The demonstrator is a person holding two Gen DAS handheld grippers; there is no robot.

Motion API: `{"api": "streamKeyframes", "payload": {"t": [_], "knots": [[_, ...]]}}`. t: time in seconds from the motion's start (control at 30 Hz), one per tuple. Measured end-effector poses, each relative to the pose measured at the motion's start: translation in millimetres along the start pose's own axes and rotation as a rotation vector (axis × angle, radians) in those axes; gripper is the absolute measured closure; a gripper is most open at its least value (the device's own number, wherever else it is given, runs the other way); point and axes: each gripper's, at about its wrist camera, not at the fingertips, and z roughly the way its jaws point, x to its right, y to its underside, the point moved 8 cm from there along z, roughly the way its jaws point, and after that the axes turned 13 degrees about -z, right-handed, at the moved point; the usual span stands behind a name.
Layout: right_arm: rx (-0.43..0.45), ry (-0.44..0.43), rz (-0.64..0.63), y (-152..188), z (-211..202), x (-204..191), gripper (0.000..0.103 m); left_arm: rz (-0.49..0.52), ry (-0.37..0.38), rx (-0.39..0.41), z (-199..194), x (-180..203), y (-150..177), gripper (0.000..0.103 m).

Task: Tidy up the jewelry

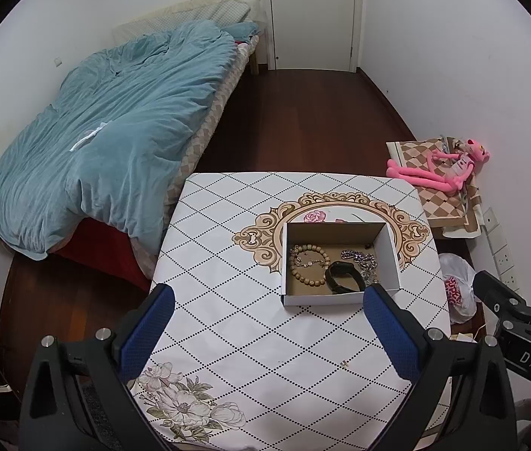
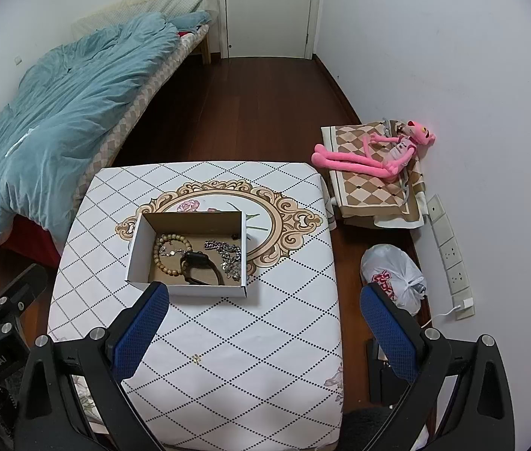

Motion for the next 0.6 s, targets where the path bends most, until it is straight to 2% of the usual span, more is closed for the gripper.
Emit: {"api": "streamKeyframes", "payload": {"t": [0.6], "knots": [[-0.006,-0.004,0.002,2.5,5.8,2.2,0.000,-0.005,0.006,-0.006,3.0,-2.0,2.7,0.001]]}}
